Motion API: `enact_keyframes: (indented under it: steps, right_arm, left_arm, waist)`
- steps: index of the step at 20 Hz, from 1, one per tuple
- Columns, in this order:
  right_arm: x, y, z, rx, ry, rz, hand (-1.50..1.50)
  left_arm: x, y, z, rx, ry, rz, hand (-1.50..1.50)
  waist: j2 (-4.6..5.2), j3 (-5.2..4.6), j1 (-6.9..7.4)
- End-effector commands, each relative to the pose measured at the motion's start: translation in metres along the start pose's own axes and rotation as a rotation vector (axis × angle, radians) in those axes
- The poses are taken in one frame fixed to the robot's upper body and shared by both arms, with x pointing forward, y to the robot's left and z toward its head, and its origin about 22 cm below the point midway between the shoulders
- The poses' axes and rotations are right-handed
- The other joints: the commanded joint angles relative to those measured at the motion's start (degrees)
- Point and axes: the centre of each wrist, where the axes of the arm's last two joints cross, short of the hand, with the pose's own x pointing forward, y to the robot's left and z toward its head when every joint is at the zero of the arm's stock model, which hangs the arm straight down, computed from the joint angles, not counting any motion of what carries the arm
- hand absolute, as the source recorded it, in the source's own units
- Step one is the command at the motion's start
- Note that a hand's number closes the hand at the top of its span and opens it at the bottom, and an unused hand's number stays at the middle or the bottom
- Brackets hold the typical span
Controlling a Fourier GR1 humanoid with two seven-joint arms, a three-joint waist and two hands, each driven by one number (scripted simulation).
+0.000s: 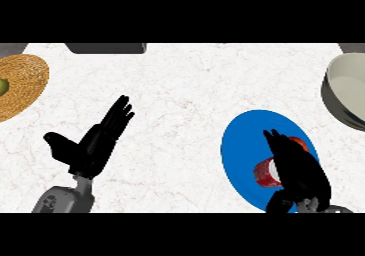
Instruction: Pick the can from the plate and place it in the bowl
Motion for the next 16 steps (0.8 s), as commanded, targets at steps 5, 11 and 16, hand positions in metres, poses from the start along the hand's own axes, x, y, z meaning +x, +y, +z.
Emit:
enact_keyframes:
  steps: [5, 11, 16]
  right_arm:
    - [-0.003, 0.023, -0.01, 0.002, 0.02, 0.007, -1.5]
    - [-0.004, 0.03, -0.004, -0.049, -0.076, 0.028, 1.5]
    - [0.001, 0.021, -0.027, -0.055, -0.101, 0.025, 1.5]
  left_arm:
    - [0.014, -0.015, 0.004, -0.007, 0.006, 0.008, 0.0]
    - [0.004, -0.005, 0.008, -0.008, 0.003, 0.0, 0.0]
    - [-0.006, -0.02, 0.005, 0.012, -0.007, -0.001, 0.0]
  waist:
    - [-0.03, 0.02, 0.03]
    - [-0.05, 0.01, -0.04]
    - [-0.02, 0.01, 0.07]
